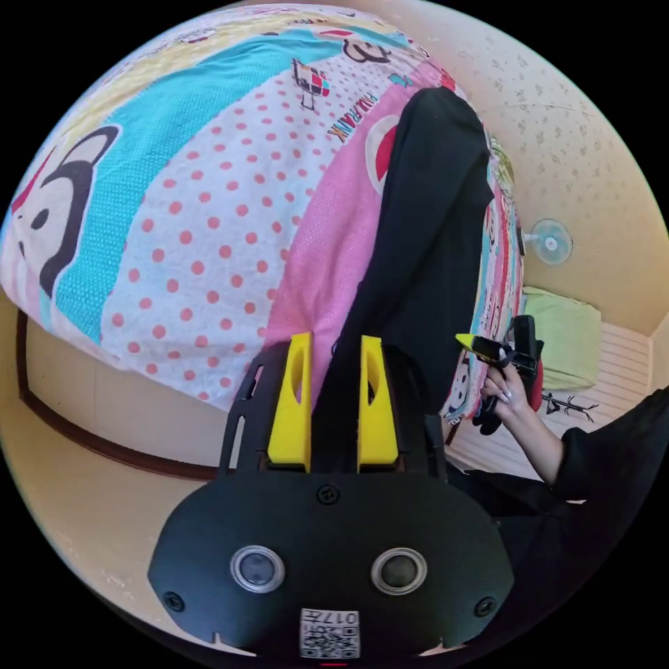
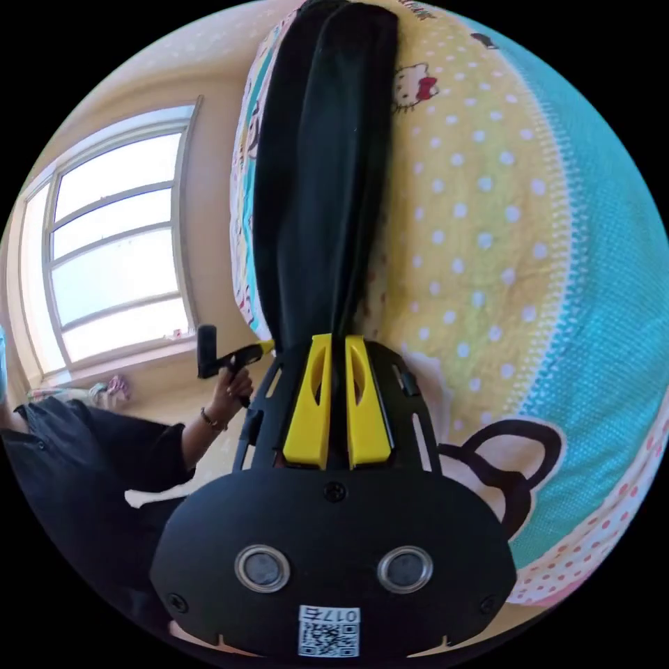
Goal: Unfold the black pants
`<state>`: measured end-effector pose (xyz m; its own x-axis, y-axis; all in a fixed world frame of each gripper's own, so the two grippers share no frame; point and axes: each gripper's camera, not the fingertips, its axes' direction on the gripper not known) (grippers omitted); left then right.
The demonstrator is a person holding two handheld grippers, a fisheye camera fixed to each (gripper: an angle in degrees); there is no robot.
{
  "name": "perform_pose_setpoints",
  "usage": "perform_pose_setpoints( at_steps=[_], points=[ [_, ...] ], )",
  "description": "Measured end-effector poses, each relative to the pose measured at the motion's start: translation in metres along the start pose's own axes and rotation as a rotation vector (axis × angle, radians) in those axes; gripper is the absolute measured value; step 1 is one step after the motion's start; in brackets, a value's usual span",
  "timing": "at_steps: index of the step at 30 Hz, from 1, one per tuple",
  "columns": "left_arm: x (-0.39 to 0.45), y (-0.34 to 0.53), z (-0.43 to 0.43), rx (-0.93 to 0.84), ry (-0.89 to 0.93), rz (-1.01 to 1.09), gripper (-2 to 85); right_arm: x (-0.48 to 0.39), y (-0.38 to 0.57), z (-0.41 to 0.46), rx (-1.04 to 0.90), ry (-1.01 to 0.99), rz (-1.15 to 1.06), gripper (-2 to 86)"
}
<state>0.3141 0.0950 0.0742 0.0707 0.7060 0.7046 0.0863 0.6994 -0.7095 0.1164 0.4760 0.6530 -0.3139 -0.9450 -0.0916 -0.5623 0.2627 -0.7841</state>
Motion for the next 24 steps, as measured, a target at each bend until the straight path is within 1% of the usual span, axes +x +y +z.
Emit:
perform_pose_setpoints(
  at_steps=[1, 2, 4, 5, 6, 7, 8, 9, 10, 11, 12, 13, 14, 16, 18, 20, 21, 23, 24],
  points=[
    [0.004, 0.009, 0.007, -0.079, 0.08, 0.005, 4.8, 0.001, 0.008, -0.012, 0.027, -0.014, -0.033, 4.1],
    [0.01, 0.021, 0.007, -0.102, 0.157, 0.027, 2.6, 0.004, 0.01, -0.019, 0.029, -0.038, -0.027, 3.9],
    [0.023, 0.043, 0.011, -0.137, 0.231, 0.061, 1.2, 0.013, 0.032, -0.052, 0.086, -0.106, -0.025, 3.2],
    [0.031, 0.055, 0.019, -0.176, 0.274, 0.067, 1.0, 0.016, 0.04, -0.059, 0.101, -0.097, -0.029, 3.1],
    [0.034, 0.061, 0.026, -0.203, 0.288, 0.067, 0.8, 0.023, 0.054, -0.066, 0.098, -0.024, -0.027, 2.9],
    [0.037, 0.071, 0.042, -0.269, 0.283, 0.051, 0.9, 0.034, 0.066, -0.066, 0.062, 0.073, -0.027, 2.7],
    [0.036, 0.08, 0.058, -0.324, 0.238, 0.015, 1.1, 0.043, 0.071, -0.064, 0.036, 0.116, -0.018, 2.6],
    [0.035, 0.083, 0.063, -0.328, 0.218, -0.003, 1.3, 0.065, 0.078, -0.058, -0.014, 0.155, 0.028, 2.4],
    [0.034, 0.085, 0.066, -0.296, 0.212, -0.025, 2.3, 0.089, 0.081, -0.055, -0.069, 0.152, 0.085, 2.2],
    [0.034, 0.081, 0.062, -0.228, 0.258, -0.031, 4.0, 0.099, 0.082, -0.056, -0.076, 0.133, 0.094, 2.3],
    [0.034, 0.077, 0.058, -0.185, 0.29, -0.031, 5.5, 0.116, 0.083, -0.064, -0.034, 0.079, 0.089, 2.7],
    [0.033, 0.067, 0.049, -0.095, 0.339, -0.031, 8.6, 0.133, 0.082, -0.077, 0.048, 0.026, 0.093, 4.0],
    [0.033, 0.054, 0.04, -0.008, 0.353, -0.021, 10.2, 0.143, 0.08, -0.083, 0.088, 0.005, 0.1, 4.7],
    [0.033, 0.028, 0.035, 0.069, 0.332, 0.013, 11.8, 0.181, 0.063, -0.1, 0.196, -0.049, 0.121, 8.7],
    [0.031, -0.006, 0.042, 0.072, 0.318, 0.031, 13.5, 0.206, 0.039, -0.103, 0.226, -0.068, 0.094, 10.8],
    [0.031, -0.052, 0.059, 0.048, 0.371, 0.077, 14.0, 0.227, 0.011, -0.1, 0.233, -0.088, 0.064, 12.0],
    [0.032, -0.063, 0.064, 0.037, 0.389, 0.09, 13.8, 0.24, -0.009, -0.097, 0.243, -0.129, 0.052, 12.7],
    [0.038, -0.099, 0.092, -0.073, 0.423, 0.121, 12.3, 0.261, -0.04, -0.087, 0.254, -0.236, 0.033, 13.8],
    [0.039, -0.105, 0.098, -0.099, 0.423, 0.126, 11.7, 0.276, -0.06, -0.074, 0.222, -0.303, 0.041, 13.9]
  ],
)
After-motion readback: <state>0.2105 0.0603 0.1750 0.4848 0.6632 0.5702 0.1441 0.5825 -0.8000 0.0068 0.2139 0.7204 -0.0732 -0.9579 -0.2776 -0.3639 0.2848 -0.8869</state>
